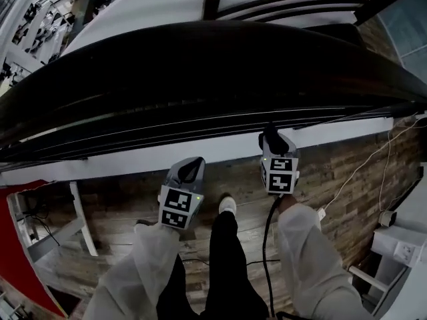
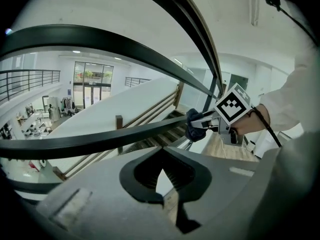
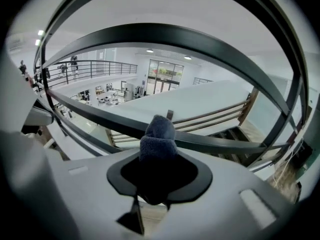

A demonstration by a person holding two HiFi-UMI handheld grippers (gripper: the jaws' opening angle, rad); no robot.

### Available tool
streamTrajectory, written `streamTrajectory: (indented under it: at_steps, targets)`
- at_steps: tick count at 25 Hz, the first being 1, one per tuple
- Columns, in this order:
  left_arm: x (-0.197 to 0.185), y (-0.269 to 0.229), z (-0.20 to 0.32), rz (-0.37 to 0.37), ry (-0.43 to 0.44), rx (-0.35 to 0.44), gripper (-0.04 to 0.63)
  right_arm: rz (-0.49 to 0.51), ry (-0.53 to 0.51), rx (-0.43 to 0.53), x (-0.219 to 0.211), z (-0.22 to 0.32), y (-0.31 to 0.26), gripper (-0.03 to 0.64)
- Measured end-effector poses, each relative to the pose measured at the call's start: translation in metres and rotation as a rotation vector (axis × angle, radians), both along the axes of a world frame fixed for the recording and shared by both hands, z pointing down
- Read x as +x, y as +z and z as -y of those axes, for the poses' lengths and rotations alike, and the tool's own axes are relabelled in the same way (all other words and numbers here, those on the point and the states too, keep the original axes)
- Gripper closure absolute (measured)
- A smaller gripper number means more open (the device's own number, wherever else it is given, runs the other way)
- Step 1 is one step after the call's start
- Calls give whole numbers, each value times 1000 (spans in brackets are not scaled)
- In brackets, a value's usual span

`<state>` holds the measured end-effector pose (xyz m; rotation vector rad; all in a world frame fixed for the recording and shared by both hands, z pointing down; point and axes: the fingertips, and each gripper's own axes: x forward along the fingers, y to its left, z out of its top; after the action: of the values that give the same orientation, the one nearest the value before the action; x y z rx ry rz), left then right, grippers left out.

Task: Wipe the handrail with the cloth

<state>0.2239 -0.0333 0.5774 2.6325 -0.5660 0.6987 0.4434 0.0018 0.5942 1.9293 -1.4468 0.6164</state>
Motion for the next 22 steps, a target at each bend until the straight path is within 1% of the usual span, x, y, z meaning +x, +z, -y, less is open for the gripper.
streamTrajectory:
  at_steps: [3, 7, 11, 14, 17, 20, 22]
  targets:
    - [-62, 12, 6, 31, -62, -12, 598, 49, -73, -18, -74, 17, 17, 514]
    - [-141, 24, 18, 59, -177, -22, 598, 125, -163, -53, -171, 36, 36, 514]
    - [-212, 37, 36, 85, -260, -22, 598, 206, -207, -80, -256, 55, 52, 514]
    - [-273, 51, 50, 99, -330, -28, 598, 235, -257, -93, -321, 73, 65, 514]
    - [-337, 66, 64, 103, -423, -39, 598, 255, -337, -118, -391, 94, 83, 514]
    - [-397, 81, 78, 96, -511, -50, 598, 270, -417, -138, -460, 113, 102, 514]
    - [-433, 87, 88, 87, -550, -49, 598, 280, -455, -138, -503, 126, 110, 514]
